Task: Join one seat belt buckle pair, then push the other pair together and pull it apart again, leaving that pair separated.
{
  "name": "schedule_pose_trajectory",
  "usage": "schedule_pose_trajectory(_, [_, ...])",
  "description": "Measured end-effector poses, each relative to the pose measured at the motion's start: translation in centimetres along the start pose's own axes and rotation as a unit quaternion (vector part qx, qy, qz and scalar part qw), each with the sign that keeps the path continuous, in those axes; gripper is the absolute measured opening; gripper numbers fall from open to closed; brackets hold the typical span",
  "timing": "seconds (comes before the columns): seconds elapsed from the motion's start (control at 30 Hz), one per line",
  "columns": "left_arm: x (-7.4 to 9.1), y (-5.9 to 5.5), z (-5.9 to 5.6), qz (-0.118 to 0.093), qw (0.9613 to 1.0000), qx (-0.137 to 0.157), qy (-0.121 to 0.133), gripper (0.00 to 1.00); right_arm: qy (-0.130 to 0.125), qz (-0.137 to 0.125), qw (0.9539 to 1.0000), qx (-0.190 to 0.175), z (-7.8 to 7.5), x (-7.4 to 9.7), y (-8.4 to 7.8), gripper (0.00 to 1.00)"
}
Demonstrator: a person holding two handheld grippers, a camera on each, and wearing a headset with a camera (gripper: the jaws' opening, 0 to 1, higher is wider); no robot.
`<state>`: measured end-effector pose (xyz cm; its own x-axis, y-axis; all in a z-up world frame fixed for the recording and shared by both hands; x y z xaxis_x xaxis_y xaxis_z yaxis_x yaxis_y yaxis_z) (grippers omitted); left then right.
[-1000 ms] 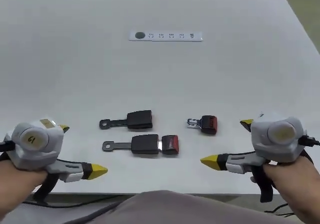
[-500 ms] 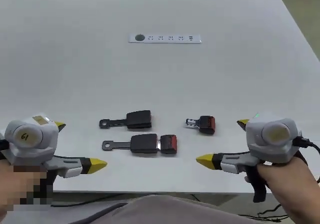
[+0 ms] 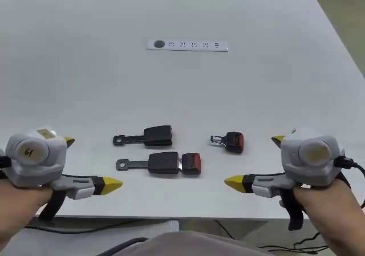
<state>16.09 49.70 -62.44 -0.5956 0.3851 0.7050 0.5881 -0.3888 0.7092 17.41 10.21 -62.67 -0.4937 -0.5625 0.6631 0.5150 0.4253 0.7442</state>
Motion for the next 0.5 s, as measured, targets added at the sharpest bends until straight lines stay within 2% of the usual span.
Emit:
schedule_pose_trajectory(0.3, [0.0,0.25,-0.27,-0.008,1.0,-0.004,0.001,1.0,-0.007,-0.004,1.0,-0.003,0.14,0.54,-0.02,1.0])
schedule_pose_trajectory(0.5, [-0.13,0.23,0.21,-0.011,0.9999,0.0,0.0,0.99,-0.012,-0.005,0.9999,-0.007,0.03,0.89,0.09,1.0])
Point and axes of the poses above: the centre of the closed fingertips' face, and the gripper's own axes: x roughly backward along the fingers, z roughly to its left, y roughly out of its top, the point moved 9 cm from there along x, roughly backward along the fingers, and after that the axes turned 4 degrees about y, right-handed, at the moved point
